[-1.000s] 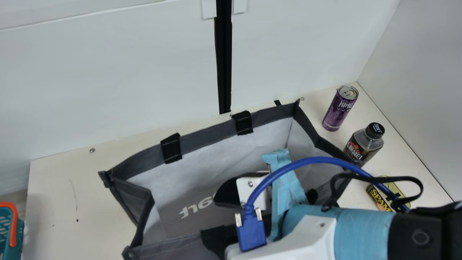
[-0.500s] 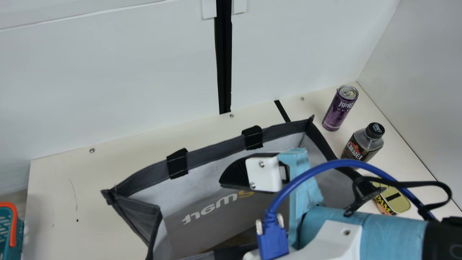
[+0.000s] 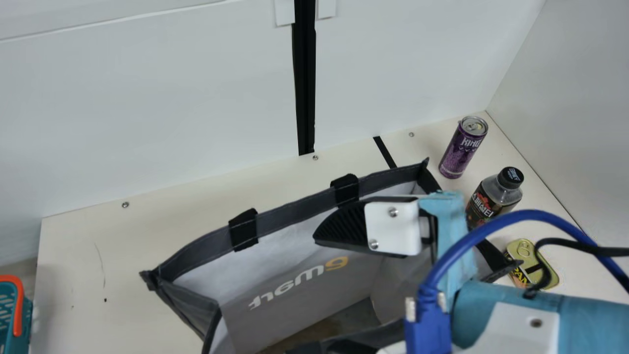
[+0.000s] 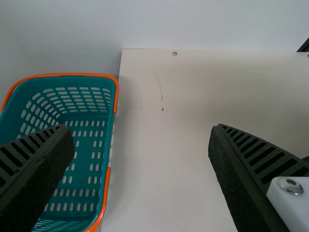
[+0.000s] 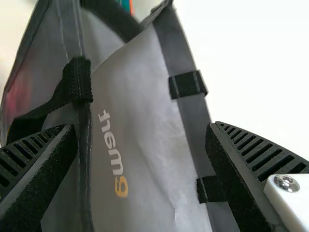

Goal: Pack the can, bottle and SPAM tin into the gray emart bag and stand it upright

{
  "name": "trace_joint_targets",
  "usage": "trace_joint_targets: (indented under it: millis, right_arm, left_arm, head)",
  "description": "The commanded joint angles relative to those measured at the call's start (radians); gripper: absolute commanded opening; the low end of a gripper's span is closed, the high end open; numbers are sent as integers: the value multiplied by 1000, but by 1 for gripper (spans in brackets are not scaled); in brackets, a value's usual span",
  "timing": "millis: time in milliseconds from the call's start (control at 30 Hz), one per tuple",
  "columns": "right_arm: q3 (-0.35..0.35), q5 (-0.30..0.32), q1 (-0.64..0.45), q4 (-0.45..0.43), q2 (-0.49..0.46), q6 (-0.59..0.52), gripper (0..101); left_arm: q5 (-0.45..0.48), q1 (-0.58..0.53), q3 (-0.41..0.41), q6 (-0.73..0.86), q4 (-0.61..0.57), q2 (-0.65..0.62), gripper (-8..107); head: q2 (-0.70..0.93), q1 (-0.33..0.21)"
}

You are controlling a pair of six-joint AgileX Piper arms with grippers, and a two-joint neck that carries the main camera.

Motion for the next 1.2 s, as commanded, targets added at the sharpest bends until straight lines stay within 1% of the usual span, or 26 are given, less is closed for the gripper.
trace_joint_targets:
  millis: [0,267,433,567,833,1167]
  right_arm:
    - [-13,-1,5,-3,-1,12,95]
    - [-65,-1,-2,2,-15,39,95]
    - [-97,-1,-32,3,-23,53,95]
    - [-126,-1,-104,-15,-22,66,95]
    - [-170,-1,-283,-23,-10,74,95]
    - [-215,-1,-452,-6,22,109,95]
  left_arm:
    - [0,0,0,0,0,0,90]
    - [0,0,0,0,0,0,90]
    - [0,0,0,0,0,0,90]
    - [0,0,0,0,0,0,90]
    - [0,0,0,0,0,0,90]
    - [0,0,0,0,0,0,90]
  head:
    - [-2,-23]
    - [-2,-23]
    - [-2,-23]
    - [-2,-23]
    - [-2,-23]
    - [-2,-23]
